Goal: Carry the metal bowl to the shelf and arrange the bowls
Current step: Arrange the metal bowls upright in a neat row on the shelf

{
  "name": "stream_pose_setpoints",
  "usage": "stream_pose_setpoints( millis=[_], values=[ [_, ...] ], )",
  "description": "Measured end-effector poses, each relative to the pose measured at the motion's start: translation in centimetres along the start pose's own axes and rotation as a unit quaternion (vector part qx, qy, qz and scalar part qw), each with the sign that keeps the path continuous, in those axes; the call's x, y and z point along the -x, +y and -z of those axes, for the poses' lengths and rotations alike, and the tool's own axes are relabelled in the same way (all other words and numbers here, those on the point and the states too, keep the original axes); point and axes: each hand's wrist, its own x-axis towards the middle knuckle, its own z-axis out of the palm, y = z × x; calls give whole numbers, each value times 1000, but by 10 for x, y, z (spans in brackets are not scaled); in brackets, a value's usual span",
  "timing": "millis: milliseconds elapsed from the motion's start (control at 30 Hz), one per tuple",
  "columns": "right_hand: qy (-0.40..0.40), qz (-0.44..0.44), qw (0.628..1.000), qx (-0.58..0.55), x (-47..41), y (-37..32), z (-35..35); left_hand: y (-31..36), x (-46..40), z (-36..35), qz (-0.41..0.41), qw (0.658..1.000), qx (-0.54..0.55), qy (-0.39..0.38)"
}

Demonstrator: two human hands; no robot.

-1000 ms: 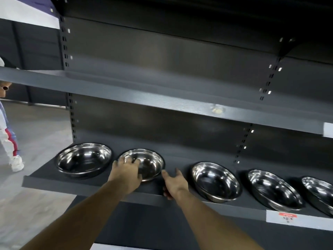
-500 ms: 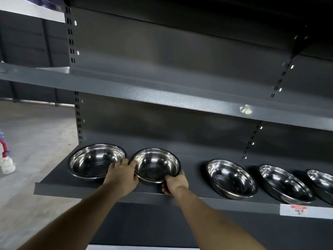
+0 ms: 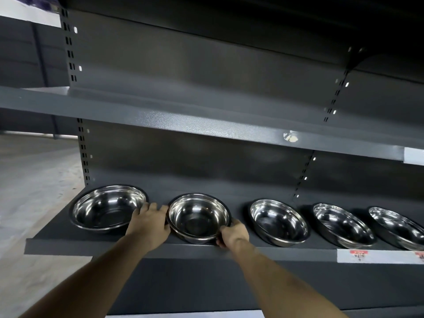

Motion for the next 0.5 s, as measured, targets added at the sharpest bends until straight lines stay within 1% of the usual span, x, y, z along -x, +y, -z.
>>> stream_pose_setpoints(
  millis=[267, 500],
  values=[
    [11, 9, 1000, 11, 3, 1, 7, 6, 10, -1, -1, 1000, 1, -5],
    [15, 3, 1000, -25, 4, 3, 10, 9, 13, 6, 2, 1000, 0, 0]
  ],
)
